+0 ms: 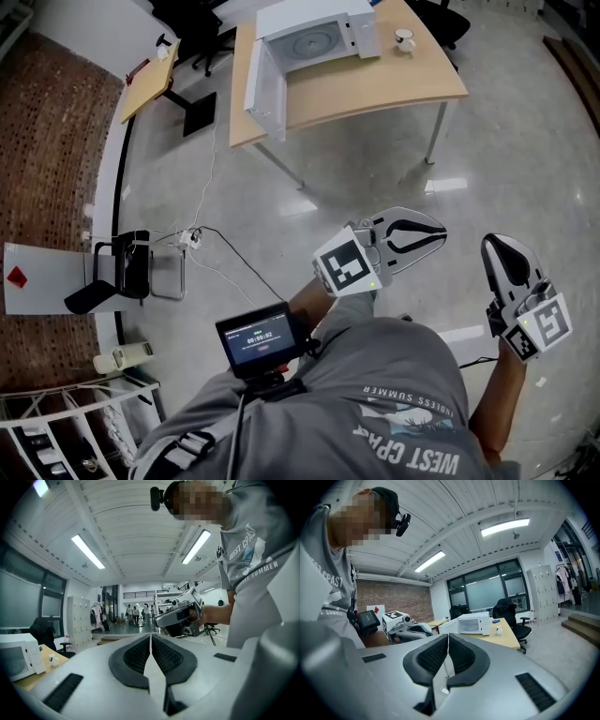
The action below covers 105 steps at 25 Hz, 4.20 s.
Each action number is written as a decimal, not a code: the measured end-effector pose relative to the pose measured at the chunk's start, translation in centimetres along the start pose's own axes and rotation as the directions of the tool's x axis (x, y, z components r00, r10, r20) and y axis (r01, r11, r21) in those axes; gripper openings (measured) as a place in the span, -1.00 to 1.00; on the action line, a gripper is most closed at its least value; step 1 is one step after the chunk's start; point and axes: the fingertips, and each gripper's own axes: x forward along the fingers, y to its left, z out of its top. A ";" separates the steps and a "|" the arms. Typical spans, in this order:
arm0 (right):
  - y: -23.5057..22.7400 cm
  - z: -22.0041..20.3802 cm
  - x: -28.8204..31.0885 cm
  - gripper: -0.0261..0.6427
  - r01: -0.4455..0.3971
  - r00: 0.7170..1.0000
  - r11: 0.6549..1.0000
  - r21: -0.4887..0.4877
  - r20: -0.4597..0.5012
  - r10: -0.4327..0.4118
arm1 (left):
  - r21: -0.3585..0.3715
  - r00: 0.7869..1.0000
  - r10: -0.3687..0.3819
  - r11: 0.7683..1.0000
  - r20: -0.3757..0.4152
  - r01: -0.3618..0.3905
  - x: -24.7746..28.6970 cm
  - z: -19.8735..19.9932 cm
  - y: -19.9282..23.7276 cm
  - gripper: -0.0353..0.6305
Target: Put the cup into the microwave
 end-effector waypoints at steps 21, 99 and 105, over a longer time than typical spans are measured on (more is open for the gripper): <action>-4.4 5.6 28.5 -0.87 -0.001 1.000 0.997 -0.072 -0.004 0.001 | 0.005 0.992 0.109 0.994 0.070 -0.110 -15.9 -3.4 24.6 -0.81; -24.3 7.4 53.2 -0.72 -0.146 0.958 0.985 -0.091 -0.262 0.118 | -0.184 0.815 0.575 0.796 -0.071 -0.577 -23.3 -8.7 45.7 -0.81; -14.5 9.4 50.2 -0.72 -0.236 0.952 0.965 -0.113 -0.226 0.206 | -0.138 0.834 0.551 0.825 -0.025 -0.549 -25.4 -6.9 43.3 -0.81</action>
